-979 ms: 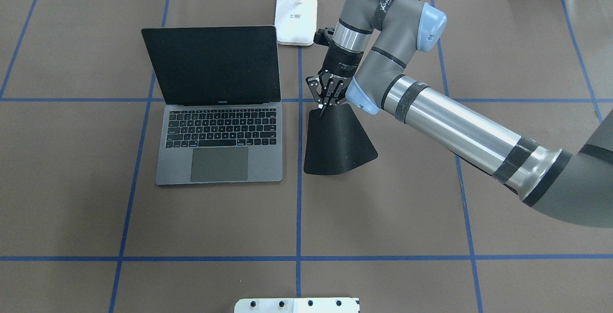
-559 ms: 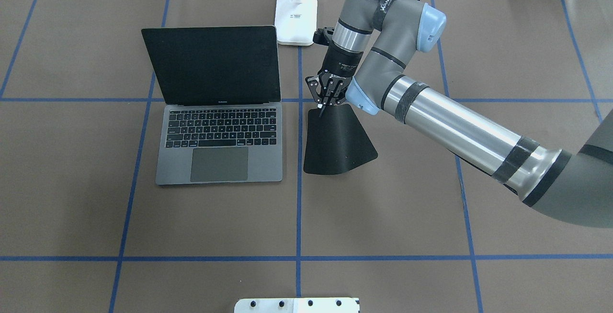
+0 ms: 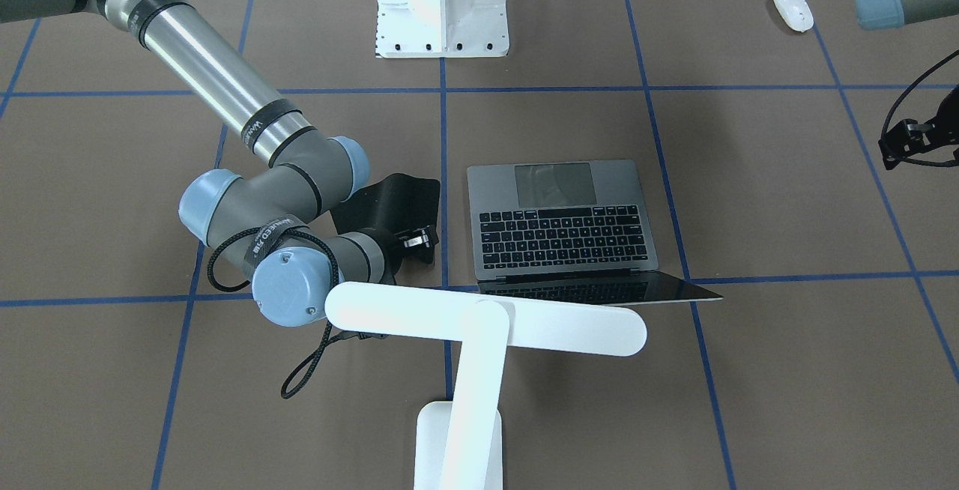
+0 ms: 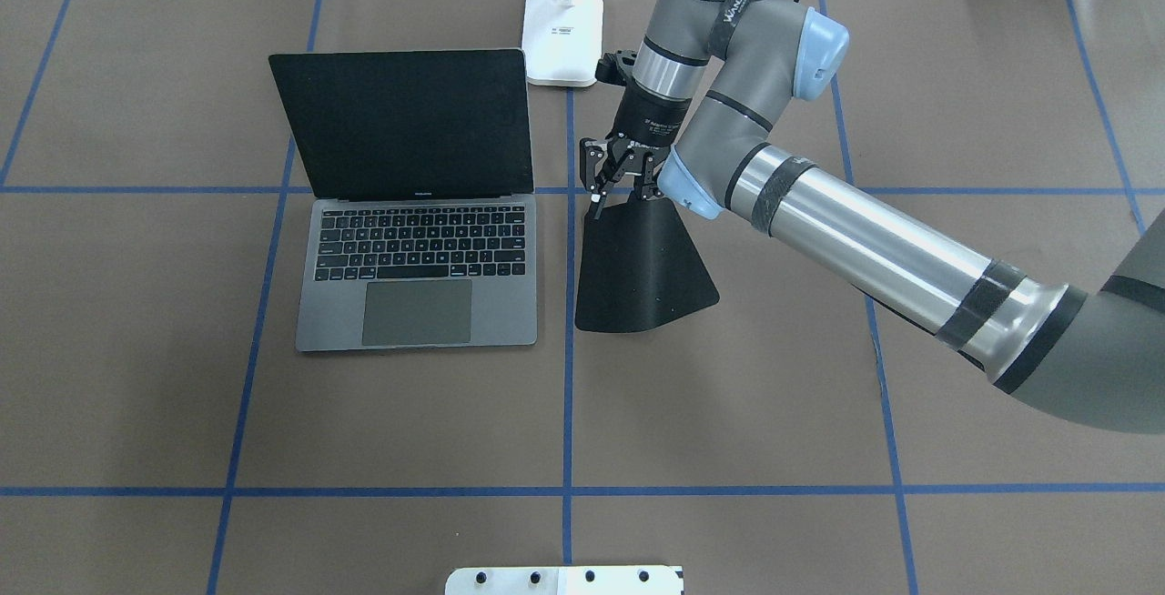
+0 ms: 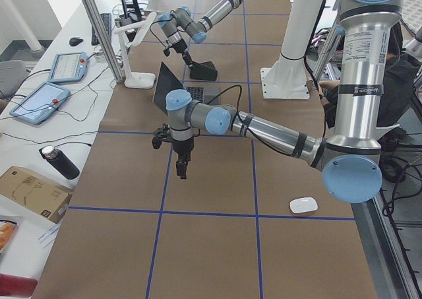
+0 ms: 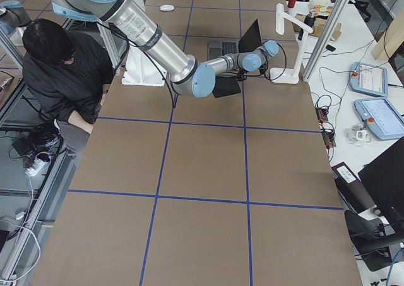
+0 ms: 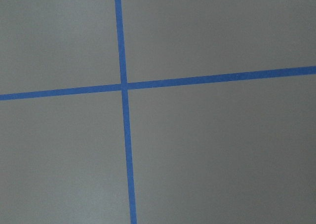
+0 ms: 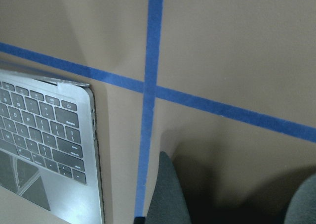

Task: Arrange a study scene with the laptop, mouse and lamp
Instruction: 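Open the right gripper and release the black pad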

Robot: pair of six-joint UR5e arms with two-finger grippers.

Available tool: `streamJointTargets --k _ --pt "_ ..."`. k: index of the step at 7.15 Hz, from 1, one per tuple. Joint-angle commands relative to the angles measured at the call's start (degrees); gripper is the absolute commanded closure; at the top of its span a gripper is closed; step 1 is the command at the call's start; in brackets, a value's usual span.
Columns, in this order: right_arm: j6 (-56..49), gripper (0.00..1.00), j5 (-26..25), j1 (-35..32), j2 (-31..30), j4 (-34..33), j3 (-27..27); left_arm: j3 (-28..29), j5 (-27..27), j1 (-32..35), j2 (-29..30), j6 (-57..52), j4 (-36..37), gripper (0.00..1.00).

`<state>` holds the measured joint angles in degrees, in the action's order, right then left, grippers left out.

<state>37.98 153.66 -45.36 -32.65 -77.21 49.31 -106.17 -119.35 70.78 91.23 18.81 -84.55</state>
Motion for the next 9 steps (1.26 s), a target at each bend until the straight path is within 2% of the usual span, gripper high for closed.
streamJointTargets --k 1,5,7,8,9 --pt "0.08 0.09 -1.95 -0.08 -0.31 3.55 0.00 0.00 0.00 -0.03 0.00 0.09 0.00 0.00" --pt "0.08 0.02 -2.13 -2.88 0.30 4.09 0.52 0.17 0.00 0.06 -0.08 0.09 0.09 0.00" --pt "0.17 0.02 -5.03 -3.85 -0.04 4.00 2.10 0.18 0.00 -0.03 0.00 0.09 0.09 0.00" --pt "0.17 0.02 -5.82 -4.99 -1.87 4.00 4.11 0.18 0.00 -0.03 0.00 0.09 0.09 0.00" --pt "0.17 0.02 -6.78 -6.13 -5.55 3.82 8.31 0.00 0.00 -0.03 0.26 0.00 0.00 0.00"
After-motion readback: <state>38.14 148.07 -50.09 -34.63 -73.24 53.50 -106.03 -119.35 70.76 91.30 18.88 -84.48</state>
